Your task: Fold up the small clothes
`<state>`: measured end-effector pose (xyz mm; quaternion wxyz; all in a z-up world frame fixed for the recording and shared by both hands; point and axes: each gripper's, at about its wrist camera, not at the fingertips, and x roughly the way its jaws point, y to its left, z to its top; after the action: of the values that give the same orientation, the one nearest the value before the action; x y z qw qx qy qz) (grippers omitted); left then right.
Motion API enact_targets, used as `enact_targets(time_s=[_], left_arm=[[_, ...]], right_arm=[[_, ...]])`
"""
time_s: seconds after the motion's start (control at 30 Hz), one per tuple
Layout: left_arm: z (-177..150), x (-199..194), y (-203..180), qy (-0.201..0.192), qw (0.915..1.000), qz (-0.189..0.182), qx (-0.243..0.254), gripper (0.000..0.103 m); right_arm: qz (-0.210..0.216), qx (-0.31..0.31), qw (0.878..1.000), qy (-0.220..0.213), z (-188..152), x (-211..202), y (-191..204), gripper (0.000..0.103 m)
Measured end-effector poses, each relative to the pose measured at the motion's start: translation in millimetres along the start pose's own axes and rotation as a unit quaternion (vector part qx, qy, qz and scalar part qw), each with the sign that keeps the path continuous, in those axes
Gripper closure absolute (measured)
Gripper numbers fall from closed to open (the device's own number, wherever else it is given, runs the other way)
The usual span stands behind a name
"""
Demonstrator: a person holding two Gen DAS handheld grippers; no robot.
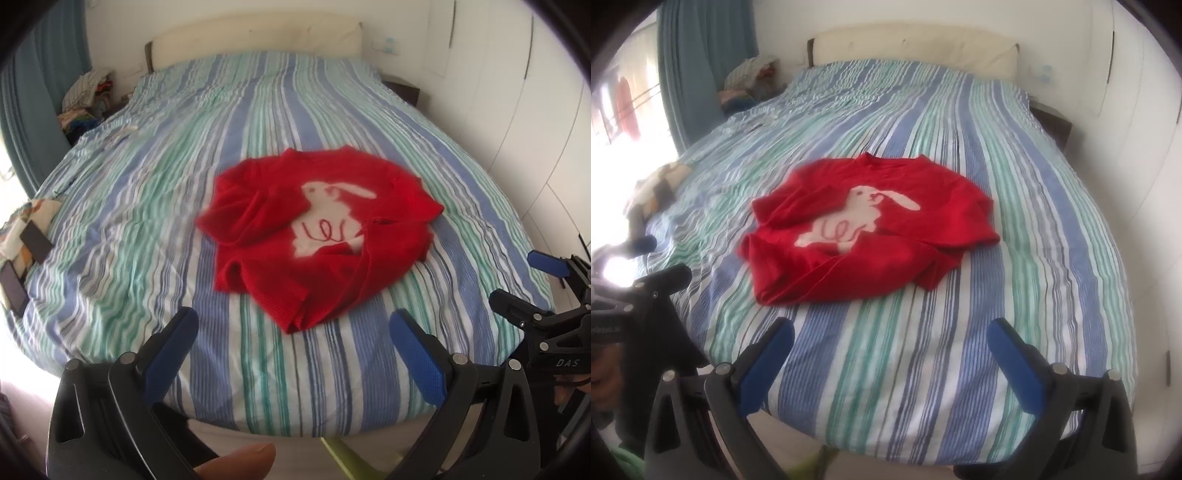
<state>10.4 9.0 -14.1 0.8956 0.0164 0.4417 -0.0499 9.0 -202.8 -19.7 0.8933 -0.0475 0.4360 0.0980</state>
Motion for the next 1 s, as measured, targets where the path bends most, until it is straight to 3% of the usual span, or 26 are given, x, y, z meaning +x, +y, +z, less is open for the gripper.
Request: enact_targets(time_s=[1.0], left_arm=[[-3.4,-4.1,-8.6,-0.021,0.9991,0.010,0.037,0.000]], right_arm=[[-0.003,0.003,1.000,0.008,0.2,10.3,4.5,0.000]])
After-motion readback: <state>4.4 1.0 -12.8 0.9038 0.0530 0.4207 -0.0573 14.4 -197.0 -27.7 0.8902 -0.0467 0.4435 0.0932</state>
